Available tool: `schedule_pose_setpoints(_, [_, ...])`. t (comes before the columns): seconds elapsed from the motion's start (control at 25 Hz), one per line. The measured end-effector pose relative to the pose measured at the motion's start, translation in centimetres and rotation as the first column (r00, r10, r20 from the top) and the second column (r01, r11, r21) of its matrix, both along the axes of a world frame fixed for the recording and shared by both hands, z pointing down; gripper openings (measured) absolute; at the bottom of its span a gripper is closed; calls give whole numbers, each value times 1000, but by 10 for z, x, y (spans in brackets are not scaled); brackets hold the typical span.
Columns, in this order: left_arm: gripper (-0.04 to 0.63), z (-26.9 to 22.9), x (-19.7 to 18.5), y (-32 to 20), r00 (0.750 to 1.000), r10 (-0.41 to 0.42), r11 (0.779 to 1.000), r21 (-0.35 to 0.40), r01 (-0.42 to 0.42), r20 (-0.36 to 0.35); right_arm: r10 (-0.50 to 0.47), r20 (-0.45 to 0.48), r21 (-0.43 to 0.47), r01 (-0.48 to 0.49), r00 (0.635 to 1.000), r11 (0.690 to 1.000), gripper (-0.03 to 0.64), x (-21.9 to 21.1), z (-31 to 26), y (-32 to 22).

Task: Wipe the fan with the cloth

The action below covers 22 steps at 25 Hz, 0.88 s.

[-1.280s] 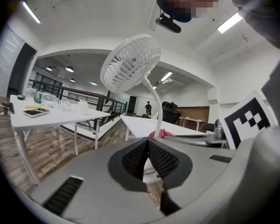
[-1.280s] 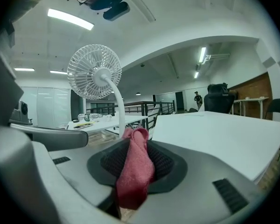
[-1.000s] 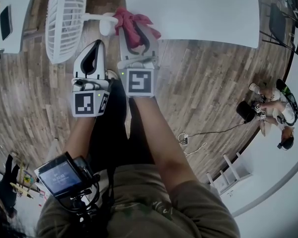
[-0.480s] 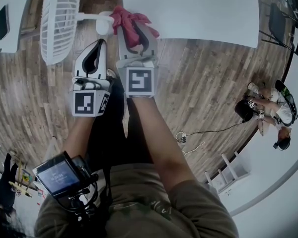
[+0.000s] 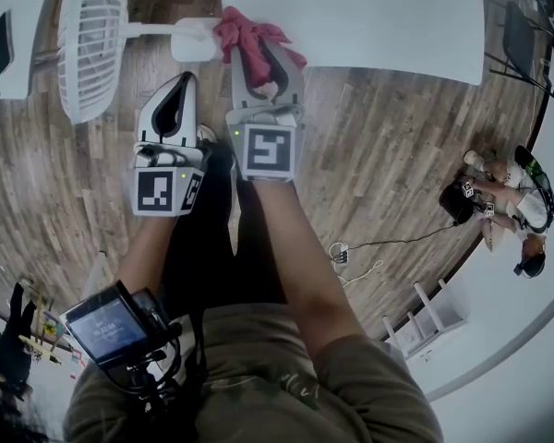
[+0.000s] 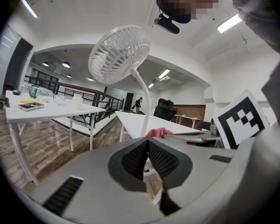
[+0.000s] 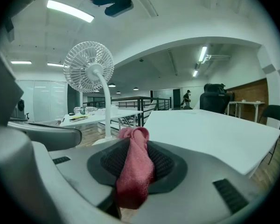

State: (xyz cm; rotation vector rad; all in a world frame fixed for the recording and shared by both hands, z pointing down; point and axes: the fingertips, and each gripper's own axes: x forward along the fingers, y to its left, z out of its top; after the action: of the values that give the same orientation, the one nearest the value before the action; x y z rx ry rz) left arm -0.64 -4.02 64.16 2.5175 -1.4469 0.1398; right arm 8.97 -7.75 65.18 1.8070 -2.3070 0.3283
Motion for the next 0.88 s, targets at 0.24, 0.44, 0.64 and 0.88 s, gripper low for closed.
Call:
schedule_pose_setpoints(0.24, [20, 5, 7, 3, 1000, 12, 1000, -8, -12, -4, 45, -32, -40, -46, 998, 998, 140, 27, 16, 5])
schedule_pose_setpoints(0.44, [20, 6, 11, 4, 1000, 7, 1000, -20, -7, -6, 38, -140, -51, -45, 989, 998, 140, 37, 17, 1])
schedule_pose_setpoints(0.64, [20, 5, 9, 5, 1000, -6, 999, -36, 5, -21, 37, 79, 115, -46, 996, 992, 140, 34, -44, 6])
schedule_pose_setpoints(0.88, [20, -1, 11, 2, 1000, -14, 1000, -3, 14, 18, -51, 131, 166, 29, 990, 986, 138, 11, -72, 10])
